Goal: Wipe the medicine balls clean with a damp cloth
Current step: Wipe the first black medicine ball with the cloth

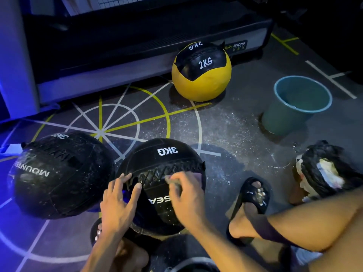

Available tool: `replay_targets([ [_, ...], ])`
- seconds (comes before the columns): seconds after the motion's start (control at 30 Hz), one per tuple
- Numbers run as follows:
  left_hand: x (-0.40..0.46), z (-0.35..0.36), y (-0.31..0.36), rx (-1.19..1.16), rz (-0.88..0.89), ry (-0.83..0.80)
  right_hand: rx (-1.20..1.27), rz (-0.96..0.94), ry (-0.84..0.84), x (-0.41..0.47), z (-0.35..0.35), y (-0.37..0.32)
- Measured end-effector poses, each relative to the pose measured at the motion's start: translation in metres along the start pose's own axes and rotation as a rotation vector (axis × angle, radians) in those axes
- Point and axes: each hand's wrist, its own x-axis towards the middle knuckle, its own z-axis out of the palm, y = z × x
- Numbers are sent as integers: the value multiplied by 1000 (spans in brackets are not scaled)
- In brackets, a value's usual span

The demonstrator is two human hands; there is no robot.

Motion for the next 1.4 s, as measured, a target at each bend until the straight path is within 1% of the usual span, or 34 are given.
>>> replay_targets([
  [0.03, 0, -1, -3, -7, -3, 1, -35, -141, -57, -4, 0, 3],
  [0.07, 0, -2, -6, -13, -4, 4, -67, -236, -110, -3, -2, 11],
  [0.1, 0, -2, -8, -18, -4, 5, -90, -276, -129, -1, -6, 21],
  [0.13, 0, -1, -9, -19, -2, 6, -84, -243, -117, 3, -10, 32],
  [0.3, 10, 3, 0, -29, 8, -9, 171, 315, 55, 29, -12, 54],
  [0.37, 13, 4, 3, -1, 23, -20, 292, 570, 171, 41, -17, 56],
  [0.4, 14, 4, 4, 10, 29, -21, 317, 656, 219, 46, -18, 55],
  [0.43, 13, 6, 5, 13, 34, -21, 303, 654, 227, 47, -17, 51],
  [0.47, 13, 7, 5, 10, 35, -21, 256, 569, 190, 46, -16, 44],
  [0.53, 11, 8, 3, 5, 25, -8, 139, 305, 43, 41, -11, 29],
  [0.6, 9, 7, -1, 9, 25, -6, 19, 107, -56, 47, -16, 32],
  [0.63, 9, 6, -1, 18, 27, -11, -25, 74, -57, 57, -20, 40],
  [0.67, 10, 7, -2, 28, 28, -13, -56, 92, -37, 69, -25, 48],
  [0.73, 9, 8, 1, 32, 32, -13, -77, 218, -17, 90, -31, 55],
  [0.77, 9, 10, 4, 30, 35, -11, -82, 230, -41, 94, -29, 52],
  [0.8, 9, 12, 5, 31, 37, -8, -95, 181, -93, 95, -22, 45],
  [0.83, 9, 14, 6, 34, 37, -2, -100, 89, -148, 91, -16, 34],
  [0.9, 8, 14, 5, 39, 38, 6, -113, -148, -253, 76, -7, 12],
  [0.93, 8, 13, 4, 46, 39, 6, -141, -254, -291, 71, -7, 10],
  [0.97, 8, 12, 3, 56, 40, 5, -177, -314, -303, 72, -9, 14],
  [1.0, 8, 11, 3, 65, 40, 3, -208, -303, -288, 79, -13, 20],
  [1.07, 9, 10, 4, 73, 44, -2, -217, -102, -197, 96, -25, 35],
  [1.1, 9, 11, 5, 74, 46, 0, -217, -31, -159, 103, -29, 41],
  [1.13, 9, 13, 8, 75, 51, 2, -216, -10, -144, 105, -26, 41],
  [1.17, 9, 16, 11, 76, 58, 4, -218, -31, -161, 102, -21, 32],
  [1.2, 10, 18, 13, 82, 68, 9, -205, -91, -191, 96, -11, 21],
  [1.3, 10, 22, 16, 134, 105, 19, -284, -444, -325, 72, 5, -18],
  [1.33, 9, 22, 16, 137, 104, 23, -302, -488, -377, 76, 4, -18],
  [1.37, 9, 21, 15, 127, 96, 29, -319, -467, -391, 83, -1, -13],
  [1.4, 9, 19, 14, 110, 87, 35, -321, -392, -349, 93, -7, -1],
])
